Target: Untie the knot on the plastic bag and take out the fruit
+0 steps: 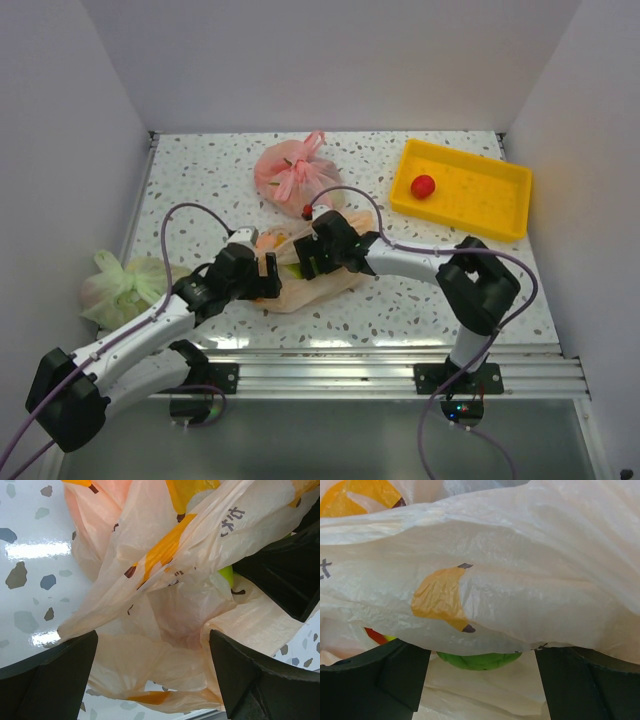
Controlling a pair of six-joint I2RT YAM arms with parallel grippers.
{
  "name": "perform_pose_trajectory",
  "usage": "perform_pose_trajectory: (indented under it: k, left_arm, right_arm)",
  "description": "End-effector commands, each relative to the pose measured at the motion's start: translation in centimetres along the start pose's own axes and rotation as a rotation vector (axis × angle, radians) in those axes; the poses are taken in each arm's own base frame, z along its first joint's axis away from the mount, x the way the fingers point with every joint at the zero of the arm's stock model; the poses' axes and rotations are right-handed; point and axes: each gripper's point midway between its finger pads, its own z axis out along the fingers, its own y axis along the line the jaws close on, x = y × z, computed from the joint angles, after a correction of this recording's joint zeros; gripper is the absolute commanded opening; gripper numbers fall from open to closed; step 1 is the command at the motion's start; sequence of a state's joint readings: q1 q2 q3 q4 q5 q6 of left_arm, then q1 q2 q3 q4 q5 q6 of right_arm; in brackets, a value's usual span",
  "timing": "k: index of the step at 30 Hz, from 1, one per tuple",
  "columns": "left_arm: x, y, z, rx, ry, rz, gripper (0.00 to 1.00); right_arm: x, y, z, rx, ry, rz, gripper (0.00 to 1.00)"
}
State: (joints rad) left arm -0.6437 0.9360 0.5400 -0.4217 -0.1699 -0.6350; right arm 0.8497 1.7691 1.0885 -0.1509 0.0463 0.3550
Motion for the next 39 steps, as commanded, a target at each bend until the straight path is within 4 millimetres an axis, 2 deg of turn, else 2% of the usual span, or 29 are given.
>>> perform_pose_trajectory:
  k: [1,4,5,7,8,13,16,20,21,27,30,33,34,36,37,39]
  left_arm:
    - [-0.3,-0.5,0.3,0.024,-0.021,-0.009,1.00]
    - [-0.1,-0.5,0.5,0.023,-0.016,-0.009,1.00]
    - [-0.2,-0.6,0.5,0.027,-0.019,-0.009,1.00]
    - [-0.5,-0.6,0.4,0.026,-0.025,-0.008,1.00]
    - [-0.5,-0.6,0.4,0.025,-0.028,-0.008,1.00]
    - [-1.6,-0.9,0.2,0.021,-0.054,-0.007,1.00]
    - [-2.4,-1.3,0.0,0.028,-0.069,-0.005,1.00]
    - [-3.4,-1.8,-0.6,0.043,-0.095,0.000,1.00]
    - [-3.7,-2.0,-0.8,0.051,-0.102,0.003,1.00]
    - [-4.6,-2.1,-1.8,0.066,-0.137,0.030,1.00]
    - [-4.9,-2.2,-2.2,0.075,-0.155,0.029,1.00]
    - [-5.6,-2.7,-2.4,0.087,-0.171,0.009,1.00]
    - [-5.7,-2.9,-2.5,0.092,-0.173,-0.006,1.00]
    - [-6.1,-3.1,-2.6,0.094,-0.179,-0.024,1.00]
    - [-6.2,-3.0,-2.6,0.083,-0.184,-0.045,1.00]
    - [-6.5,-3.0,-2.7,0.072,-0.187,-0.072,1.00]
  right_arm:
    - [-1.0,0.4,0.7,-0.015,-0.047,0.012,0.83]
    - [-1.1,0.5,0.4,-0.030,-0.062,-0.005,0.80]
    - [-1.3,0.6,0.2,-0.033,-0.068,-0.010,0.72]
    - [-2.2,0.9,-1.0,-0.046,-0.097,-0.024,0.65]
    - [-2.3,0.9,-1.4,-0.047,-0.097,-0.030,0.56]
    - [-3.7,1.4,-4.6,-0.078,-0.132,-0.066,0.37]
    - [-4.4,1.6,-6.9,-0.092,-0.151,-0.093,0.32]
    - [-4.9,1.6,-9.6,-0.099,-0.180,-0.124,0.31]
    - [-5.7,1.8,-11.0,-0.110,-0.217,-0.123,0.31]
    - [-9.8,1.9,-16.0,-0.107,-0.353,-0.123,0.29]
    - [-12.9,0.3,-18.7,-0.050,-0.434,-0.103,0.29]
    - [-15.6,-3.3,-20.2,0.022,-0.486,-0.043,0.29]
    - [-16.7,-6.1,-20.5,0.098,-0.511,0.000,0.29]
    - [-18.2,-8.9,-21.2,0.195,-0.554,0.037,0.30]
    - [-19.5,-11.5,-21.7,0.263,-0.597,0.075,0.31]
    - [-20.4,-14.8,-21.1,0.331,-0.613,0.142,0.31]
